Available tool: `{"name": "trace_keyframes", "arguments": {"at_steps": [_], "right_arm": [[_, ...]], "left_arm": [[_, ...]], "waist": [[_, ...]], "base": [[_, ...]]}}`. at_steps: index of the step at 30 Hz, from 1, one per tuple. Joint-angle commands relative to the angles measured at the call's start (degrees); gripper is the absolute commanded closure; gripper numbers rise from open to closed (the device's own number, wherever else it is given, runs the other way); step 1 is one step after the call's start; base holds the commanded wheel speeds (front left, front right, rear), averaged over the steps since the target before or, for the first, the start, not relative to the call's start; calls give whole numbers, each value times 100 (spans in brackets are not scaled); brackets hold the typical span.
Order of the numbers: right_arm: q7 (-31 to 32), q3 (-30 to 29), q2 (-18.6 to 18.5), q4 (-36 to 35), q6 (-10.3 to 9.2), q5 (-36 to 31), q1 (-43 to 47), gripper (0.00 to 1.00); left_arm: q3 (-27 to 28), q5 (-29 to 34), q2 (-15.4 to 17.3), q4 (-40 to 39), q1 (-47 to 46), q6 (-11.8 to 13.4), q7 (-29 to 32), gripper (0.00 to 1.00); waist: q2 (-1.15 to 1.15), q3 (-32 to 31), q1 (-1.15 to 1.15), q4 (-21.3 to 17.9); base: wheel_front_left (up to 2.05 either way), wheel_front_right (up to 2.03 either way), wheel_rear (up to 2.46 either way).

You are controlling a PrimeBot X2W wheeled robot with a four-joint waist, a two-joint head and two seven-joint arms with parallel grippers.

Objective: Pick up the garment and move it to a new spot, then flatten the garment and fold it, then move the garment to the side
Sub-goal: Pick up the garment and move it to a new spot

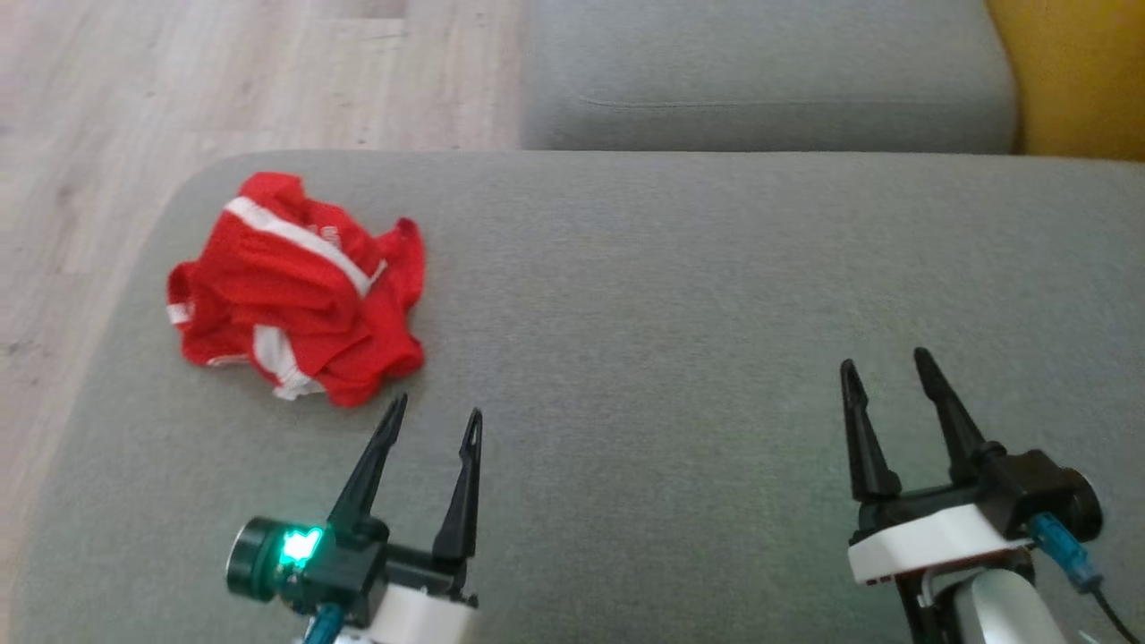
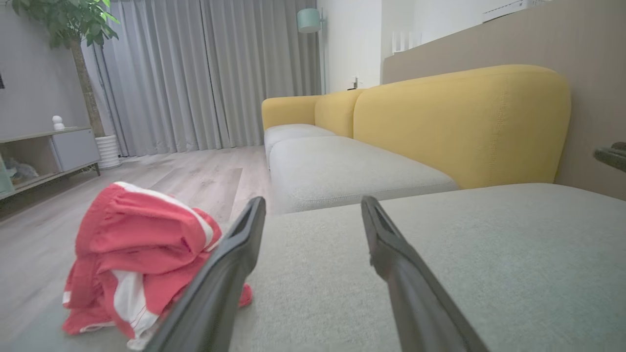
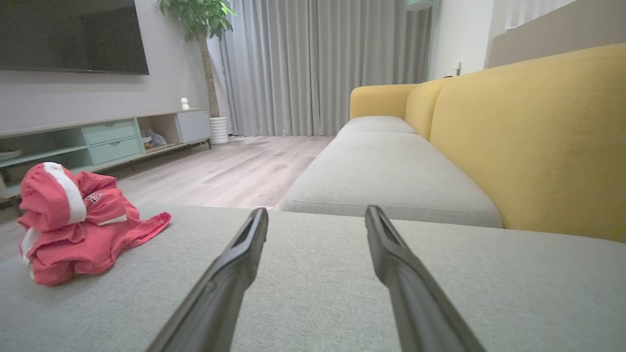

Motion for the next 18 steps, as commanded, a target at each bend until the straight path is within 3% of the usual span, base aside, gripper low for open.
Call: {"name": "trace_keyframes", "arguments": {"at_steps": [1, 18], "right_arm": [[-61, 185, -44, -192, 43, 61, -116, 0], [-62, 854, -44, -333, 43, 389, 90, 0]], "left_arm": [[254, 53, -21, -168, -100, -13, -46, 0], [696, 232, 4, -201, 227, -130, -46, 0]], "waist": [[0, -37, 0, 138], [0, -287, 0, 1360]], "base": [[0, 0, 0], [0, 0, 0]]}}
